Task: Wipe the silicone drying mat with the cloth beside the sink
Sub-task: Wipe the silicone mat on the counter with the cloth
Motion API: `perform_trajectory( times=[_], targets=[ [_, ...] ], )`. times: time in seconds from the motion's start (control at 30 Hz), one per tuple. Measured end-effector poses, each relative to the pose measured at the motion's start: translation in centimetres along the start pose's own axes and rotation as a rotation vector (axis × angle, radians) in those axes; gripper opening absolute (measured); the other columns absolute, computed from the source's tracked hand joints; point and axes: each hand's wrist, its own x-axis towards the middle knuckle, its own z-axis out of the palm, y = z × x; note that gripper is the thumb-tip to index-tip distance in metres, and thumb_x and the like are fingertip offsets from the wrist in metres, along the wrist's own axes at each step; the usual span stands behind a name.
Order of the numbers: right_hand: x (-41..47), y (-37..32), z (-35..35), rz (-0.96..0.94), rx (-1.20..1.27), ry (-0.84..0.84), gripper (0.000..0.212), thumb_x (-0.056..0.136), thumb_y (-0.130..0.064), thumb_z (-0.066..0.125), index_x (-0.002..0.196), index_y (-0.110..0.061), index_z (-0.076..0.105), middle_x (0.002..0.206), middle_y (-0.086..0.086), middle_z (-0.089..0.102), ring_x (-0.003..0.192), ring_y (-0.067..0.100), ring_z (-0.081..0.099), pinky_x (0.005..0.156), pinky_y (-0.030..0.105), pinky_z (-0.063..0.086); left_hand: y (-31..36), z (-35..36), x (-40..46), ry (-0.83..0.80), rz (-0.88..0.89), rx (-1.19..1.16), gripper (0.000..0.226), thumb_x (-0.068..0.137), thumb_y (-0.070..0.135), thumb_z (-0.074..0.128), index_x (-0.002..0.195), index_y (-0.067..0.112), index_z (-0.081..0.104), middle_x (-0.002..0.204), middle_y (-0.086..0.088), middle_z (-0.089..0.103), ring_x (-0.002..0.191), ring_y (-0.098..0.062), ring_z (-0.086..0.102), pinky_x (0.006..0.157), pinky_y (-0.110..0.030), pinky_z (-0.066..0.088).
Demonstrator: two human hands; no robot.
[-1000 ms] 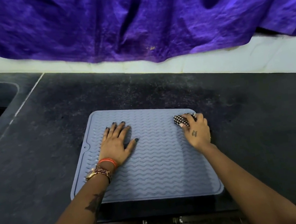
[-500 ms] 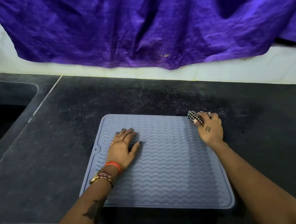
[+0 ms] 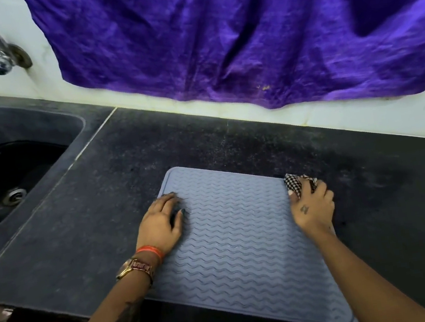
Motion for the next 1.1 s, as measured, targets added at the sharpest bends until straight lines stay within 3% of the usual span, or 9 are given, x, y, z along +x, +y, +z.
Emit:
perform_trajectory(
  times=[0.13, 0.23, 0.3, 0.47, 0.57, 0.7, 0.87, 1.1],
  targets=[
    [-0.1, -0.2, 0.7, 0.007, 0.002, -0.012, 0.048, 0.09, -0.032, 0.051, 0.131, -0.01, 0.041, 0.136, 0.022, 0.032, 0.113, 0.04, 0.035, 0.092, 0.049, 0.036, 0.0, 0.0, -0.1, 0.008, -0.013, -0.02, 0.04, 0.089, 0.029, 0.046, 0.123, 0.011, 0.056, 0.135, -0.004, 0.052, 0.123, -0.023, 0.048, 0.105, -0.036, 0.039],
    [1.9, 0.6, 0.2, 0.035, 0.191, -0.096, 0.049, 0.089, -0.033, 0.055, 0.133, -0.015, 0.043, 0.138, 0.019, 0.029, 0.119, 0.038, 0.032, 0.097, 0.046, 0.037, 0.0, 0.0, 0.0, 0.019, -0.026, -0.031, 0.045, 0.085, 0.034, 0.041, 0.121, 0.011, 0.057, 0.133, -0.003, 0.054, 0.121, -0.023, 0.05, 0.103, -0.036, 0.041],
    [1.8, 1.0, 0.1, 0.084, 0.296, -0.066, 0.048, 0.088, -0.033, 0.057, 0.132, -0.017, 0.047, 0.135, 0.019, 0.032, 0.119, 0.037, 0.034, 0.097, 0.046, 0.038, -0.1, 0.2, 0.0, 0.033, -0.026, -0.028, 0.047, 0.085, 0.037, 0.039, 0.12, 0.011, 0.058, 0.131, -0.004, 0.055, 0.12, -0.023, 0.052, 0.103, -0.035, 0.042],
    [-2.0, -0.5, 0.7, 0.03, 0.033, 0.054, 0.049, 0.086, -0.024, 0.056, 0.129, -0.005, 0.045, 0.128, 0.029, 0.036, 0.107, 0.042, 0.038, 0.086, 0.05, 0.041, -0.3, 0.3, 0.0, 0.043, -0.024, -0.05, 0.061, 0.082, 0.049, 0.03, 0.122, 0.011, 0.056, 0.131, -0.005, 0.055, 0.12, -0.022, 0.051, 0.104, -0.029, 0.038],
    [-1.4, -0.9, -0.1, 0.079, 0.058, -0.013, 0.049, 0.088, -0.025, 0.054, 0.133, -0.007, 0.041, 0.134, 0.027, 0.03, 0.115, 0.042, 0.034, 0.093, 0.051, 0.039, -0.4, 0.1, 0.0, 0.017, -0.035, -0.094, 0.054, 0.085, 0.042, 0.037, 0.126, 0.011, 0.054, 0.132, -0.005, 0.054, 0.123, -0.021, 0.048, 0.107, -0.029, 0.036],
    [-0.3, -1.2, -1.5, 0.194, 0.302, -0.125, 0.054, 0.088, -0.035, 0.056, 0.136, -0.016, 0.04, 0.137, 0.022, 0.027, 0.123, 0.04, 0.029, 0.105, 0.045, 0.032, -0.7, -0.2, -0.2, -0.013, -0.018, -0.154, 0.044, 0.09, 0.031, 0.049, 0.129, 0.009, 0.052, 0.135, -0.007, 0.052, 0.128, -0.021, 0.043, 0.11, -0.028, 0.031],
    [-3.7, -4.4, 0.5, 0.063, 0.013, 0.037, 0.055, 0.093, -0.039, 0.045, 0.142, -0.014, 0.034, 0.136, 0.03, 0.031, 0.12, 0.042, 0.032, 0.102, 0.046, 0.027, -1.0, 0.0, 0.2, -0.035, -0.004, -0.186, 0.044, 0.092, 0.029, 0.051, 0.131, 0.01, 0.05, 0.137, -0.007, 0.05, 0.131, -0.022, 0.039, 0.111, -0.036, 0.03],
    [-1.3, -5.2, -0.6, 0.181, 0.144, -0.118, 0.057, 0.09, -0.048, 0.047, 0.139, -0.02, 0.037, 0.141, 0.023, 0.026, 0.127, 0.044, 0.03, 0.105, 0.048, 0.032, -1.2, 0.2, 0.6, -0.03, 0.035, -0.201, 0.041, 0.091, 0.026, 0.052, 0.128, 0.007, 0.052, 0.135, -0.011, 0.052, 0.13, -0.027, 0.04, 0.113, -0.038, 0.027]
  ],
)
